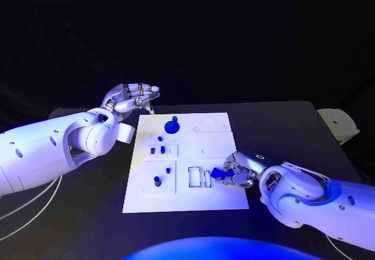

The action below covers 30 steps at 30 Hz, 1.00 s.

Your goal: Assemble the parts on the task board

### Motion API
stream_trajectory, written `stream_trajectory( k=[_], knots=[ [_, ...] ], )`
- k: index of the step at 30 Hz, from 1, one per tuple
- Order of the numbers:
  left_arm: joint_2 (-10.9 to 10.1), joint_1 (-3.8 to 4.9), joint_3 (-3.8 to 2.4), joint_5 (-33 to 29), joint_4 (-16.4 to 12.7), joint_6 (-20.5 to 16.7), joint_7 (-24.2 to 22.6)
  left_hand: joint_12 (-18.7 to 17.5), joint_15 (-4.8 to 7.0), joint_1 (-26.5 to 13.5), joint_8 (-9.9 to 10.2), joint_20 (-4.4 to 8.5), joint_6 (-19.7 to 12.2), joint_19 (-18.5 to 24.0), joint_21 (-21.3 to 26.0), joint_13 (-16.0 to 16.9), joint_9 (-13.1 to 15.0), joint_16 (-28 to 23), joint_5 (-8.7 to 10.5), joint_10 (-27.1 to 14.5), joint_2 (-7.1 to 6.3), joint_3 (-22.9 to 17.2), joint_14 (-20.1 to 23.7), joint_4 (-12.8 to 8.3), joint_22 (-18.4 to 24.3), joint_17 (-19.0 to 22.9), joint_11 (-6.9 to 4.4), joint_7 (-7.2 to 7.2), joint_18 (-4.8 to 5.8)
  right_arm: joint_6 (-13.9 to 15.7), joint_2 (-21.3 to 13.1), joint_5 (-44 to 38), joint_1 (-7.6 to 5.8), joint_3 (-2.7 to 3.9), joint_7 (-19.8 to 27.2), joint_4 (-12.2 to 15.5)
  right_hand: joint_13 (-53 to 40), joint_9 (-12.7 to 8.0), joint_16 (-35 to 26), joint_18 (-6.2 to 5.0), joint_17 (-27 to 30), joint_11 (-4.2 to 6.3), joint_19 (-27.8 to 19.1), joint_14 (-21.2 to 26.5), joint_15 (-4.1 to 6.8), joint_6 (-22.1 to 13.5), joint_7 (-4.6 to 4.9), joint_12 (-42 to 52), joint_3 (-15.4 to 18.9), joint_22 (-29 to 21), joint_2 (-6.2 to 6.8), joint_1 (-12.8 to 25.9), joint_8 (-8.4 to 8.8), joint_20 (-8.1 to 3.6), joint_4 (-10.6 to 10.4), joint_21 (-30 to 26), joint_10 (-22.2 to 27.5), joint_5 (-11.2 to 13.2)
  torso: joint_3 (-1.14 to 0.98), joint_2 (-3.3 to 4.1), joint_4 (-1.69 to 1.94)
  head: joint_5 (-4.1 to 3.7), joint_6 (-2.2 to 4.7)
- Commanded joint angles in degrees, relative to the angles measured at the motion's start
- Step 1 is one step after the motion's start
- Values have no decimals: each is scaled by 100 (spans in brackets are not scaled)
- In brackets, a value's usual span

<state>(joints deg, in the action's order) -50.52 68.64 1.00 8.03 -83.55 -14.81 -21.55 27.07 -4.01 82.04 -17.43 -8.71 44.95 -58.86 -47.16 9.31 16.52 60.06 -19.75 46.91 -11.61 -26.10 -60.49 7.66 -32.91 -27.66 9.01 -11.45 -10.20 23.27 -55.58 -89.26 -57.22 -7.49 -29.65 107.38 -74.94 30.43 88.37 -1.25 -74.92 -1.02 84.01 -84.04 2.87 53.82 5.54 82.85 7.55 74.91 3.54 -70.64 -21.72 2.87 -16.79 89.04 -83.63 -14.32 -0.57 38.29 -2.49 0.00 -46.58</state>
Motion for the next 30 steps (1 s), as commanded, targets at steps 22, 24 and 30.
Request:
stream_trajectory(
  k=[22, 24, 30],
  knots=[
    [-19, 4, -4, -3, -24, 63, -13, 52, -4, -36, -30, -4, -53, 61, 17, 6, 2, 9, 4, -64, 20, -6, 44, -27, -6, 9, 5, -153, -35, 735, 2, -703, 108, 16, -71, 223, -907, 80, 86, 125, -1279, 150, 599, -551, 120, 279, -178, 172, -351, 1509, -481, -774, -251, -75, 21, 96, -256, 19, -5, -12, -8, 39, 6],
    [-16, 4, -4, -3, -21, 62, -15, 52, -4, -36, -30, -4, -53, 61, 17, 6, 2, 9, 4, -64, 20, -6, 44, -27, -6, 9, 5, -153, -35, 836, -17, -659, 62, 23, -68, 301, -948, 89, 89, 125, -1289, 177, 599, -553, 143, 341, -209, 205, -432, 1509, -528, -798, -276, -94, 15, 96, -286, 1, -3, -9, -9, 36, 11],
    [-4, 4, -4, -3, -21, 81, -12, 63, -4, -41, -40, -5, -59, 60, 13, 6, 2, 21, 2, -77, 26, -11, 37, -31, -8, 10, 5, -152, -36, 817, 25, -410, -22, 35, -105, 432, -820, 110, 83, 125, -1272, 204, 599, -550, 171, 389, -235, 72, -568, 1509, -620, -699, -300, -125, -1, 96, -213, -5, -9, 0, 2, 32, 17]
  ],
)
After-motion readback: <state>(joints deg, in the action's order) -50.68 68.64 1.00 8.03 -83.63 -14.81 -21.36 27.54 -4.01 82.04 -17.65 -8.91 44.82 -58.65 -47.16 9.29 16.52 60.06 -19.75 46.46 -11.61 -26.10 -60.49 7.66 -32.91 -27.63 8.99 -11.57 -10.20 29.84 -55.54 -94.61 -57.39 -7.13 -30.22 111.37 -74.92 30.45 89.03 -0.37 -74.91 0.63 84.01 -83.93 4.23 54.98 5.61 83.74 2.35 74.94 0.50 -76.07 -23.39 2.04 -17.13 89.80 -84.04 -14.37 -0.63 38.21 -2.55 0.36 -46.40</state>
